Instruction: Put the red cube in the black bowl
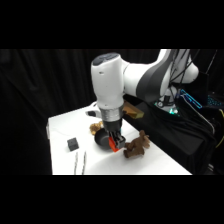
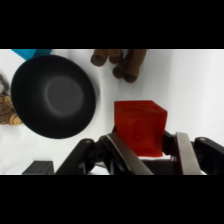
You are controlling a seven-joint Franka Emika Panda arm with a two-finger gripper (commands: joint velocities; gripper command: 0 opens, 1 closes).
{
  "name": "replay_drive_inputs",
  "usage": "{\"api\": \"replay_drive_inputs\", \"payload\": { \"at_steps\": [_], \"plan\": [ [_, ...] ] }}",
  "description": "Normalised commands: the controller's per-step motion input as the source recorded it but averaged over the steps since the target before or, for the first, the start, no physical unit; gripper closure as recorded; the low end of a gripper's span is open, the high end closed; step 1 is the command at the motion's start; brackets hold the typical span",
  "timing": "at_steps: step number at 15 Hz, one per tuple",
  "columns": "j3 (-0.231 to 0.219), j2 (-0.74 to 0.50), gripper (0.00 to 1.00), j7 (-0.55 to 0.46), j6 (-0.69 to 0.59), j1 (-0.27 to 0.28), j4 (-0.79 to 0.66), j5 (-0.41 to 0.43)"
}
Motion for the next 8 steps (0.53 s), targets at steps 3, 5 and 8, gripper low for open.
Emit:
{"api": "replay_drive_inputs", "payload": {
  "at_steps": [3, 5, 8],
  "plan": [
    [-0.018, -0.30, 0.72, 0.02, 0.01, -0.167, -0.28, -0.089],
    [-0.036, -0.26, 0.72, -0.01, 0.07, -0.175, -0.28, -0.076],
    [-0.049, -0.22, 0.72, -0.01, 0.12, -0.155, -0.25, -0.095]
  ]
}}
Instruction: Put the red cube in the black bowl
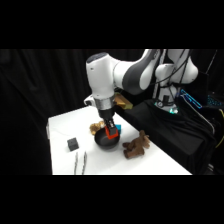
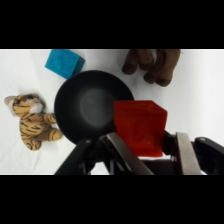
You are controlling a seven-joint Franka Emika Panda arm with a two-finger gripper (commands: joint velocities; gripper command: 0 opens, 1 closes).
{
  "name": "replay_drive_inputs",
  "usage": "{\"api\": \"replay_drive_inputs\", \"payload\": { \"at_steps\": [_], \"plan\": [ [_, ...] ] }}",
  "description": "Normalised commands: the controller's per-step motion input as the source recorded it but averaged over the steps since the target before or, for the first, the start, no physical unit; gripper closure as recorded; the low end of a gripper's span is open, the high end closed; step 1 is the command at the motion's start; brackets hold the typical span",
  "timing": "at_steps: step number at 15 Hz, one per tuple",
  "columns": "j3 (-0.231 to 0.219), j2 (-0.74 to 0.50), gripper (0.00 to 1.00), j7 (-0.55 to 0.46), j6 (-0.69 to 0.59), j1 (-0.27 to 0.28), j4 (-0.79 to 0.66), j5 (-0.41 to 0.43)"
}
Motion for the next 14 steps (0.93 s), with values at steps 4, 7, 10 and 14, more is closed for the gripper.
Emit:
{"api": "replay_drive_inputs", "payload": {
  "at_steps": [4, 7, 10, 14],
  "plan": [
    [-0.048, -0.14, 0.72, -0.02, 0.27, -0.129, -0.21, -0.090],
    [-0.039, -0.03, 0.72, -0.02, 0.40, -0.095, -0.16, -0.079],
    [-0.026, 0.06, 0.72, -0.02, 0.34, -0.058, -0.10, -0.051],
    [-0.020, 0.14, 0.72, -0.01, 0.34, -0.020, -0.05, -0.024]
  ]
}}
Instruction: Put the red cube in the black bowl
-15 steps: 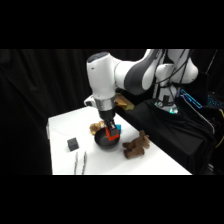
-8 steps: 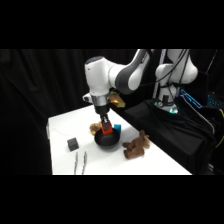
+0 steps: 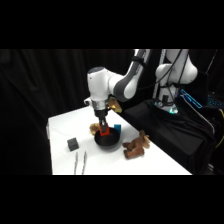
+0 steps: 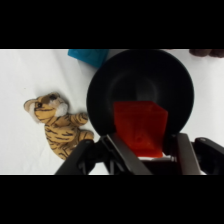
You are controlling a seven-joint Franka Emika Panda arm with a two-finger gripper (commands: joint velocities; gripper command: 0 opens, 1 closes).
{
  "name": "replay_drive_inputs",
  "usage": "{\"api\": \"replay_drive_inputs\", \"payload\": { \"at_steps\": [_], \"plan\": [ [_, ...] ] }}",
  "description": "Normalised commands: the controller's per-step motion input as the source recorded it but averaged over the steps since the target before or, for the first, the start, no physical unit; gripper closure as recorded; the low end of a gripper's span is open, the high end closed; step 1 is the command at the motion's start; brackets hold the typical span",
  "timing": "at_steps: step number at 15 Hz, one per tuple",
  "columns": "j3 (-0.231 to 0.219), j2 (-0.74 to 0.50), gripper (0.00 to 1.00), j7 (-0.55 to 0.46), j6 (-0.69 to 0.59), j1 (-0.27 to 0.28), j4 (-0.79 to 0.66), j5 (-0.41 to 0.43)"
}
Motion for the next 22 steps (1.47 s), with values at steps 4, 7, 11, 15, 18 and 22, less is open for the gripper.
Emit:
{"api": "replay_drive_inputs", "payload": {
  "at_steps": [4, 7, 11, 15, 18, 22],
  "plan": [
    [-0.023, 0.18, 0.72, -0.02, 0.30, 0.002, 0.01, 0.027],
    [-0.061, 0.08, 0.20, 0.00, 0.16, 0.053, 0.03, -0.012],
    [-0.066, -0.02, 0.00, -0.01, 0.03, 0.070, 0.04, -0.022],
    [0.016, -0.17, 0.00, -0.13, -0.22, 0.014, 0.02, 0.057],
    [0.067, -0.41, 0.00, -0.21, -0.45, -0.016, -0.04, 0.097],
    [0.070, -0.43, 0.00, -0.21, -0.52, -0.025, 0.00, 0.089]
  ]
}}
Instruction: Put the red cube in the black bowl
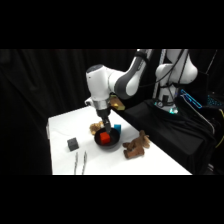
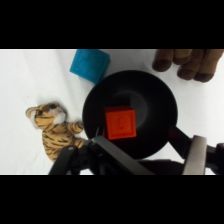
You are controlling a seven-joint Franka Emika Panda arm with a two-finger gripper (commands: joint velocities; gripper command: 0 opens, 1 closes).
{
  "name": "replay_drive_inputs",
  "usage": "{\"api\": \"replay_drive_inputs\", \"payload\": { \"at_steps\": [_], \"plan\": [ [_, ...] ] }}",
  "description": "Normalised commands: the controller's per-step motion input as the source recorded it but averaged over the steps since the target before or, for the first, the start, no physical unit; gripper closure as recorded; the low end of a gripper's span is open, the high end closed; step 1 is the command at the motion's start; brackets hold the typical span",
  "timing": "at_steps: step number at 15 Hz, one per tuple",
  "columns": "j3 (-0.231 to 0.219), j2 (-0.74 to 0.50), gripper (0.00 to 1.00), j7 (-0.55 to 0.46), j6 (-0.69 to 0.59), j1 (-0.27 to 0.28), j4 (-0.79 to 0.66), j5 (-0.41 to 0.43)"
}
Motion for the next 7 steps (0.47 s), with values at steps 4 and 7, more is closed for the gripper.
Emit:
{"api": "replay_drive_inputs", "payload": {
  "at_steps": [4, 7],
  "plan": [
    [0.071, -0.29, 0.00, -0.26, -0.46, -0.063, 0.11, 0.150],
    [0.069, -0.22, 0.00, -0.25, -0.40, -0.069, 0.13, 0.169]
  ]
}}
